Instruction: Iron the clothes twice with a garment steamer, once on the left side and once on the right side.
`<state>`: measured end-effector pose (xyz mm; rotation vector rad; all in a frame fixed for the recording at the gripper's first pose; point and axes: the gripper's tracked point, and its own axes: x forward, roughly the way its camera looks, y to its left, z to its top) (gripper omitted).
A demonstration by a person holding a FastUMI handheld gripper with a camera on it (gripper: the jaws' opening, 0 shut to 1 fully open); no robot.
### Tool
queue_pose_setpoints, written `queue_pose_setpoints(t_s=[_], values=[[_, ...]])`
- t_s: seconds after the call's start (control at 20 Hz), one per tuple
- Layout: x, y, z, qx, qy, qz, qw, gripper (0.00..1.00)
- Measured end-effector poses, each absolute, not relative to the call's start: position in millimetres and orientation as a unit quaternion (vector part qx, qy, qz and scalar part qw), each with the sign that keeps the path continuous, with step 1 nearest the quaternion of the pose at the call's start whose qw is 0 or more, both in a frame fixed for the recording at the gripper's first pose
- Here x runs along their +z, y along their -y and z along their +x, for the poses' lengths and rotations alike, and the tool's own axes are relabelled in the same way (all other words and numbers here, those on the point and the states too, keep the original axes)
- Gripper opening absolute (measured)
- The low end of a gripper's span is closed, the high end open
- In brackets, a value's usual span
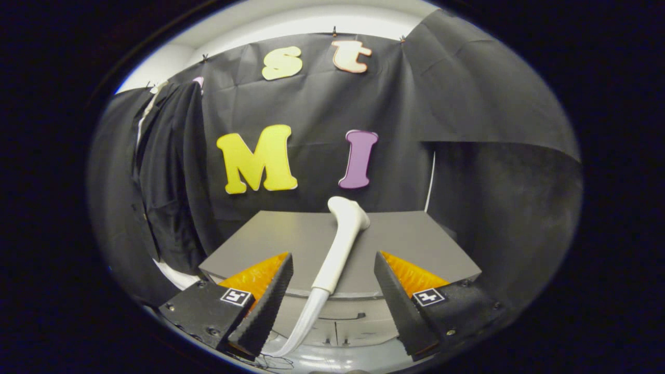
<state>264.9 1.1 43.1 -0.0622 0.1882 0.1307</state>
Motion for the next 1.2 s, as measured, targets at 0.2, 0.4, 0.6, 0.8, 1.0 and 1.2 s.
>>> queue_pose_setpoints(t_s=[0.2, 0.4, 0.6, 0.8, 1.0, 1.2], values=[[14, 2, 312, 0.078, -0.141, -0.009, 0.987, 0.98], [-6, 0, 346, 0.095, -0.178, 0.011, 0.979, 0.95], [-13, -9, 365, 0.112, -0.198, 0.015, 0.974, 0.88], [-14, -9, 374, 0.105, -0.208, 0.019, 0.972, 0.77], [-14, -16, 375, 0.110, -0.214, 0.037, 0.970, 0.61], [-6, -22, 369, 0.129, -0.206, 0.058, 0.968, 0.48]])
